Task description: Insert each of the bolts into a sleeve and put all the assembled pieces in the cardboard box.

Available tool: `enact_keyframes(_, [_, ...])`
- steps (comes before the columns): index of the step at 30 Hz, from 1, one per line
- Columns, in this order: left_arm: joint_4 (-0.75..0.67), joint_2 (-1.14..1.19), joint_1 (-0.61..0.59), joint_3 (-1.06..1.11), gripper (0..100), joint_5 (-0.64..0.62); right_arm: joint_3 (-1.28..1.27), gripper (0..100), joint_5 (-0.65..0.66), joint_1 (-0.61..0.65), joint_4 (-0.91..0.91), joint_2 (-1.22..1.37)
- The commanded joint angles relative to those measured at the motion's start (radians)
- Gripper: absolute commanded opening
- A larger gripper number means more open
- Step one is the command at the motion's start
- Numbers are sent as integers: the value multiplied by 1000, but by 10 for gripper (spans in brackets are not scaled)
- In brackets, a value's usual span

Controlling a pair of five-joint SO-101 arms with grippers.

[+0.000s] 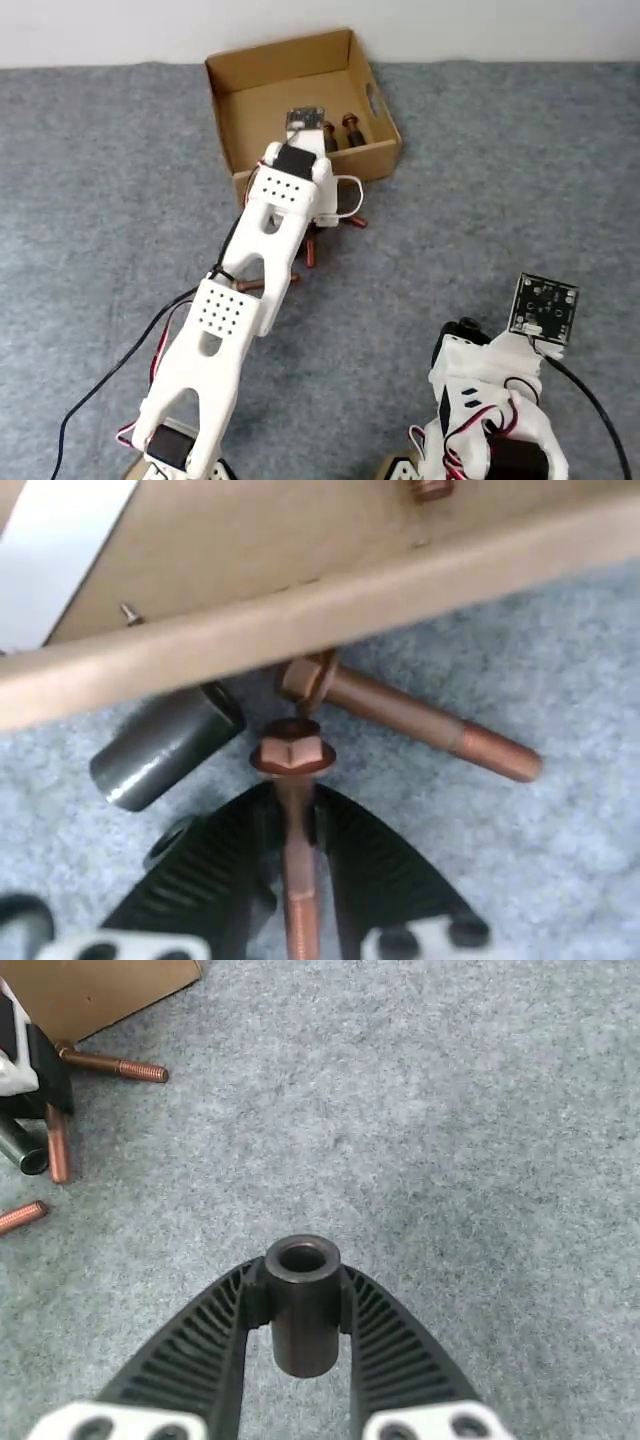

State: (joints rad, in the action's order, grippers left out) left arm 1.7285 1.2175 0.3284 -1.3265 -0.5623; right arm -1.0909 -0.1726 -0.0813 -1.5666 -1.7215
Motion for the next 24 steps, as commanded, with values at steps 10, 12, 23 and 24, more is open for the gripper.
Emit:
enact_keyframes(10, [25,-727,126,524,4,28,15,8,-6,-2,22,-51])
enact_keyframes(12, [23,-859,147,642,4,28,15,8,-6,-2,24,-74])
enact_keyframes(23, [-98,-1487,146,1213,4,77,11,8,2,179,45,-87])
enact_keyframes(24, [-133,-1545,144,1279,4,80,11,8,5,197,45,-87])
